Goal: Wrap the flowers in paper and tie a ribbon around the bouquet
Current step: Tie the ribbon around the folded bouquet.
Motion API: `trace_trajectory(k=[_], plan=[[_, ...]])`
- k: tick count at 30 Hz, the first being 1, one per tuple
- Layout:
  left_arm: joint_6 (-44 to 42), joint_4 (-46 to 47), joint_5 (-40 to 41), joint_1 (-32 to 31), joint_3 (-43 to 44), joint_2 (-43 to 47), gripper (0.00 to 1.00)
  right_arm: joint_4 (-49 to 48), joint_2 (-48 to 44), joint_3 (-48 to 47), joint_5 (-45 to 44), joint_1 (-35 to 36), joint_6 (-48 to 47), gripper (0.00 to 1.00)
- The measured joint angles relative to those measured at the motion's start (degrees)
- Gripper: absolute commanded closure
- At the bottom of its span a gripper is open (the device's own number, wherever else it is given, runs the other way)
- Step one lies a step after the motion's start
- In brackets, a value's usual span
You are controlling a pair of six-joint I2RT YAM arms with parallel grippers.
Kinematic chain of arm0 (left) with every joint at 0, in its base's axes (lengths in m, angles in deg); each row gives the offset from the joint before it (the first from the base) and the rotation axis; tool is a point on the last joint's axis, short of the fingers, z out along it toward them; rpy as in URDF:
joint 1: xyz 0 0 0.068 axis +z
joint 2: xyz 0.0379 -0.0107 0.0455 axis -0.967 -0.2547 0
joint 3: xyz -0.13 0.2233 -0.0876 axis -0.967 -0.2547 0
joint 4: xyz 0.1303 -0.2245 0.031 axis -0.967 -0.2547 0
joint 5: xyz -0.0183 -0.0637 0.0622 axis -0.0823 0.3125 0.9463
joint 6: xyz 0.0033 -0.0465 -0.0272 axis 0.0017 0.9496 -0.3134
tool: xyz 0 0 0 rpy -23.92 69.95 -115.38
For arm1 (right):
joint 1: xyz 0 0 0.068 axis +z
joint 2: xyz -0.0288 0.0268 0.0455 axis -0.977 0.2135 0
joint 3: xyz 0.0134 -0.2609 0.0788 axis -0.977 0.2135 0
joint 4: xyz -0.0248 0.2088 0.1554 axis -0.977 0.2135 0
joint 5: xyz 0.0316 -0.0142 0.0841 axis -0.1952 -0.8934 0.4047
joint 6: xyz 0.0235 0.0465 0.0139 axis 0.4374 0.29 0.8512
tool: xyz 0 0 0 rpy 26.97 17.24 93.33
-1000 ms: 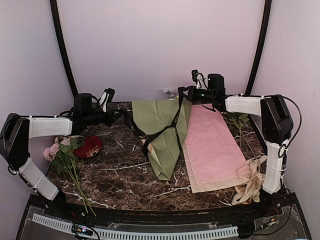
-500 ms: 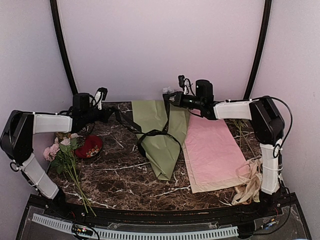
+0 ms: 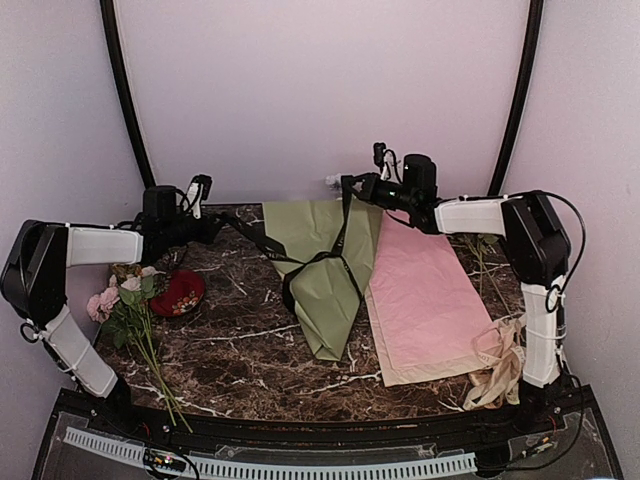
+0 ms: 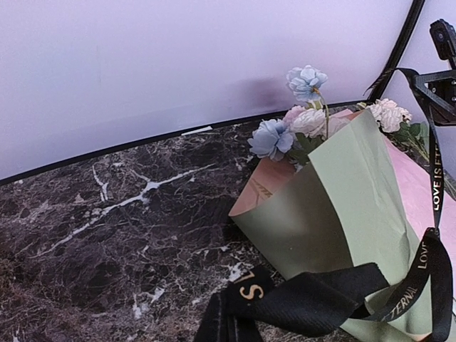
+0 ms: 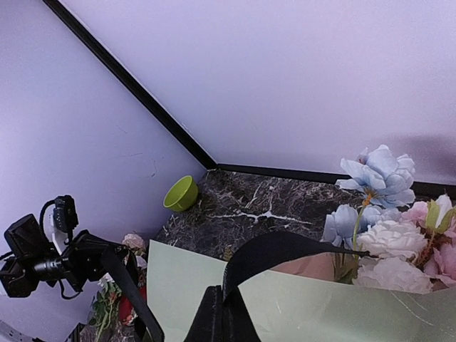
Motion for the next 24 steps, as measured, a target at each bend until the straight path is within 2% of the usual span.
trace_trajectory(k=[5, 15, 24], plan=[[0.28, 0.52, -3.04, -0.98, 0.0, 0.0, 1.0, -0.26, 1.42, -2.05, 0.59, 1.38, 0.22, 1.0], [0.63, 0.07, -4.79, -7.72, 3.48, -0.92, 1.0, 0.72, 3.63, -9.6, 4.81, 7.32, -2.58, 1.0], [0.94, -0.09, -5.09, -7.85, 3.67, -5.25, 1.0, 3.8, 2.4, -18.93, 7.52, 10.45, -8.85, 1.0]])
